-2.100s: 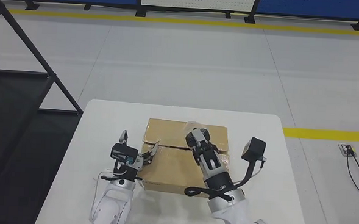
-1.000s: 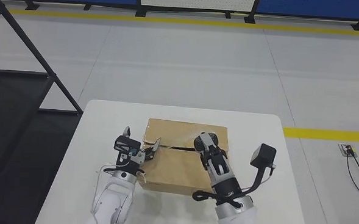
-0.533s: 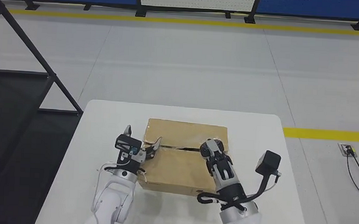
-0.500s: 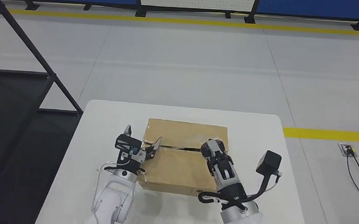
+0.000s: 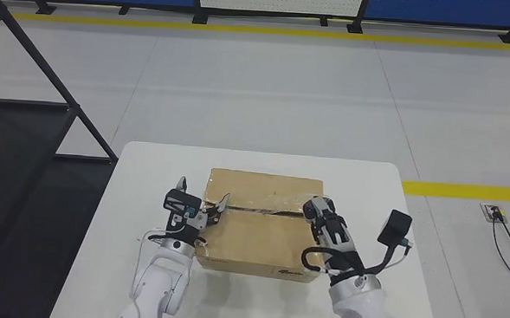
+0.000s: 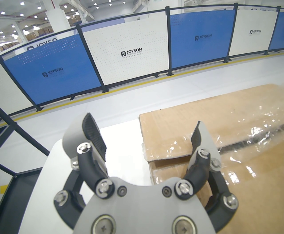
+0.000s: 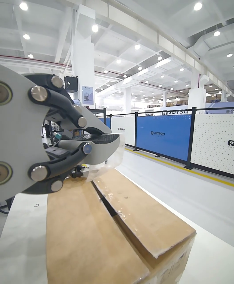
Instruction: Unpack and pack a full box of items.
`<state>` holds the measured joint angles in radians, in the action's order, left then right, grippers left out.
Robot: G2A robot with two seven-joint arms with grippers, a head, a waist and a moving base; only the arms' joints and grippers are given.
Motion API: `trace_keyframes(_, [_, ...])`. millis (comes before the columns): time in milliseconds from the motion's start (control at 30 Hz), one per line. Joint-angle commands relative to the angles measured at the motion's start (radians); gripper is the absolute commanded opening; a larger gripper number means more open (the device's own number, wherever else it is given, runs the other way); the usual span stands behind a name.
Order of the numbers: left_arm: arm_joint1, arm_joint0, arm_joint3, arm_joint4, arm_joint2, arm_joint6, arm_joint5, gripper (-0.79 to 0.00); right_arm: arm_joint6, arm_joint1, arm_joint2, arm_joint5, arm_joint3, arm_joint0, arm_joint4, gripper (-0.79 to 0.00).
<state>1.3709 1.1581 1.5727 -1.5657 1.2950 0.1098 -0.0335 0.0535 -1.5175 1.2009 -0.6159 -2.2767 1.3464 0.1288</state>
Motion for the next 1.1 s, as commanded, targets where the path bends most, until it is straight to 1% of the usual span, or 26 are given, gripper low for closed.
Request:
trace_keyframes(0, [0.000, -0.001, -0.002, 0.000, -0.001, 0.000, -0.001, 0.000, -0.006, 0.000, 0.006, -0.007, -0.001, 0.000, -0.002, -0.785])
trace_keyframes(200, [0.002, -0.006, -0.006, -0.006, -0.006, -0.002, -0.001, 0.000, -0.034, 0.004, 0.030, -0.044, -0.008, 0.005, 0.005, -0.785])
trace_keyframes(467, [0.003, -0.009, -0.008, -0.012, -0.008, -0.005, -0.003, 0.000, -0.102, 0.013, 0.068, -0.083, 0.000, 0.015, 0.019, -0.785])
trace_keyframes(933, [0.004, -0.011, -0.011, -0.023, -0.005, -0.015, -0.003, 0.000, -0.234, 0.034, 0.163, -0.106, 0.078, -0.010, 0.041, -0.785])
trace_keyframes(1067, [0.004, -0.011, -0.011, -0.023, -0.005, -0.016, -0.003, 0.000, -0.285, 0.043, 0.183, -0.094, 0.095, -0.017, 0.063, -0.785])
